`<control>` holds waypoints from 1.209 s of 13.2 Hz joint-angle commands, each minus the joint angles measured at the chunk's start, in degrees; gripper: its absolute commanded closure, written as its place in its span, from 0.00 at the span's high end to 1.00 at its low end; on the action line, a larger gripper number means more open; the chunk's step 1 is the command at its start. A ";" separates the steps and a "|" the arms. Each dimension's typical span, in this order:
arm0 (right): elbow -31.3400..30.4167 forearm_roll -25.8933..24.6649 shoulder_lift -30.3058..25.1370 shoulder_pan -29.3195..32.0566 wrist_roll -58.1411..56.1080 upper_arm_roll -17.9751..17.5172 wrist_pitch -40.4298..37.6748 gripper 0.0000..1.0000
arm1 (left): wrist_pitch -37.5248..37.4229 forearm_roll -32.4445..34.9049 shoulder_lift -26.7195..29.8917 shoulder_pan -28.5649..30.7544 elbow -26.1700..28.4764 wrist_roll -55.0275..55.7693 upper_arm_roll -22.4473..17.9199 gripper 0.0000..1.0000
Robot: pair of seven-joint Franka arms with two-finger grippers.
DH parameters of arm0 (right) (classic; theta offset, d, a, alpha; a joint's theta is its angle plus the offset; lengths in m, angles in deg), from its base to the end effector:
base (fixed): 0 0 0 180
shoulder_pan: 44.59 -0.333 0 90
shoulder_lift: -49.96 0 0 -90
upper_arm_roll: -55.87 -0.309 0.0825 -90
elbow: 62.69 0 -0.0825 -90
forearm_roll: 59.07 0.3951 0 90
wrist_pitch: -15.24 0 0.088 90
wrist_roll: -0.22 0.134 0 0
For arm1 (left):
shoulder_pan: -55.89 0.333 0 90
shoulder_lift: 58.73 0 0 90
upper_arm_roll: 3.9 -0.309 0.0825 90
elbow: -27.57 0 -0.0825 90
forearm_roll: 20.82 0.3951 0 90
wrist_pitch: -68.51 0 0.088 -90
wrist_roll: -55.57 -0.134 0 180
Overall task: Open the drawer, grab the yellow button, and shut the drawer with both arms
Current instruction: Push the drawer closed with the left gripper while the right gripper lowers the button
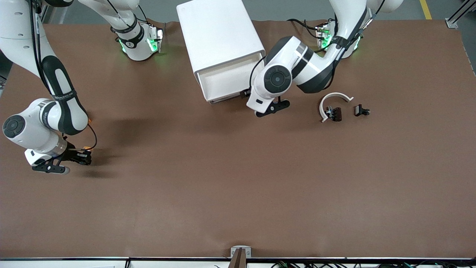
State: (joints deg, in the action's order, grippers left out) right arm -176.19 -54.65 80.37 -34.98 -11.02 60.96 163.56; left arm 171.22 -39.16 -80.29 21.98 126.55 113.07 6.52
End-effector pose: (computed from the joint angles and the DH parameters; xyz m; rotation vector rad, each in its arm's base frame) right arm 0.6048 -0.1591 0.1615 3.1152 -0.1723 0.1213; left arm 0.4226 -0.4527 0.3166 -3.0005 -0.5337 0.7406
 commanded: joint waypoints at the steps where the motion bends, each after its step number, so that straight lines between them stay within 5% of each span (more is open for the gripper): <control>1: -1.37 -0.03 -0.27 2.43 -0.89 -1.57 0.75 0.00 | 2.49 -4.60 -2.26 -4.14 -0.81 1.48 0.48 1.00; 6: -0.85 0.33 2.64 2.17 -0.89 -2.28 2.06 0.00 | -0.32 -4.42 -2.62 -5.81 0.16 2.62 0.48 1.00; 7: -0.67 0.33 2.64 1.73 -0.72 -2.28 1.98 0.41 | -1.89 -4.42 -2.53 -6.34 0.07 2.62 0.48 1.00; 8: -0.58 0.33 2.55 1.64 -0.63 -2.28 1.89 0.99 | -3.30 -4.42 -2.44 -7.21 0.07 2.71 0.48 1.00; 11: 1.34 0.24 1.68 1.12 -0.54 -2.28 -0.73 1.00 | -6.65 -4.33 -2.27 -8.27 -0.45 2.89 0.48 1.00; 16: 8.98 0.24 -4.12 -1.26 -0.10 -2.19 -20.75 1.00 | -6.65 -2.32 -2.96 -7.31 -3.52 2.54 -1.36 1.00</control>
State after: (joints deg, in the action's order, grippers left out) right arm -169.01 -54.64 79.33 -35.58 -11.12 58.70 148.57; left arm 165.68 -41.95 -81.92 14.33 126.14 115.44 6.26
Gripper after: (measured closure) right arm 0.000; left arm 0.000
